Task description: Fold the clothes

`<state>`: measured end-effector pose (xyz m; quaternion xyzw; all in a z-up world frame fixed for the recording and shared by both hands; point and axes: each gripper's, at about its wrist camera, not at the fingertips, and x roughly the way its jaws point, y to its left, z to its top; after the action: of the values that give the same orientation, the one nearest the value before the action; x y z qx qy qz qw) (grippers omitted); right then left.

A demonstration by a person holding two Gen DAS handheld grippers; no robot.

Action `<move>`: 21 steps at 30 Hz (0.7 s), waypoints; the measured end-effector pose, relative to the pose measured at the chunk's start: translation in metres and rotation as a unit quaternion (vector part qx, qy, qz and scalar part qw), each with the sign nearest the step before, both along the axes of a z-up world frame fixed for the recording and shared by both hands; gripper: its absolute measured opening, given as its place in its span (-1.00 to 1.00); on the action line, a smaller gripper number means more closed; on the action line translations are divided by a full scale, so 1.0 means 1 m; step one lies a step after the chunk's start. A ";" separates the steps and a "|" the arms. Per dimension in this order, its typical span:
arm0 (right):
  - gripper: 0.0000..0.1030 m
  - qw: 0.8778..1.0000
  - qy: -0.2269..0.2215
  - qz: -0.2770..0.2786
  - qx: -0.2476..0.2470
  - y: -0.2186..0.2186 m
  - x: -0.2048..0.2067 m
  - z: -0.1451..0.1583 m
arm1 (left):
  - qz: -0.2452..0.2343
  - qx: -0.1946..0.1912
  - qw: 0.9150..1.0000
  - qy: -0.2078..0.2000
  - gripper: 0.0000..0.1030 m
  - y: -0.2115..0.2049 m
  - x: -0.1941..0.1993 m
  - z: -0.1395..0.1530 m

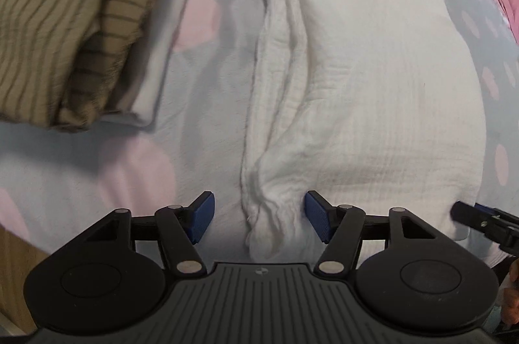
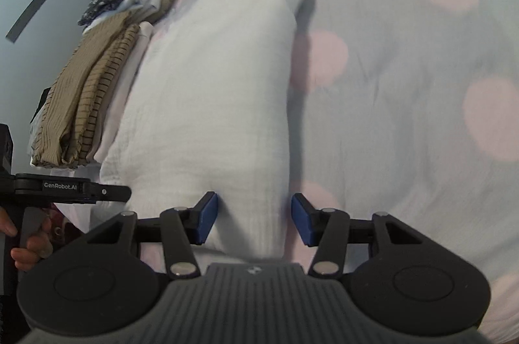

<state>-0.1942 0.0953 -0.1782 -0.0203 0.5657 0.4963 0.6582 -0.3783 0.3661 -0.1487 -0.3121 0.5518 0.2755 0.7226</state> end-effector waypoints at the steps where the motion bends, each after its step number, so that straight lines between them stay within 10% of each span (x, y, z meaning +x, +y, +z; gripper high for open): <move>1: -0.05 1.000 0.007 -0.004 0.005 -0.001 0.001 -0.005 | -0.006 0.004 1.000 0.001 0.16 -0.002 0.003 -0.002; 8: -0.64 0.997 0.067 -0.034 0.030 -0.008 0.008 -0.002 | -0.032 -0.002 0.999 -0.028 -0.74 -0.012 0.011 0.003; 21: -0.71 0.999 0.032 0.006 0.024 -0.059 0.033 0.101 | -0.059 -0.066 0.988 -0.127 -0.83 -0.041 -0.009 0.056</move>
<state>-0.1616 0.0363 -0.0768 0.0079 0.5743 0.5142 0.6370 -0.3870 0.3249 -0.0923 -0.3586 0.4903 0.1537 0.7793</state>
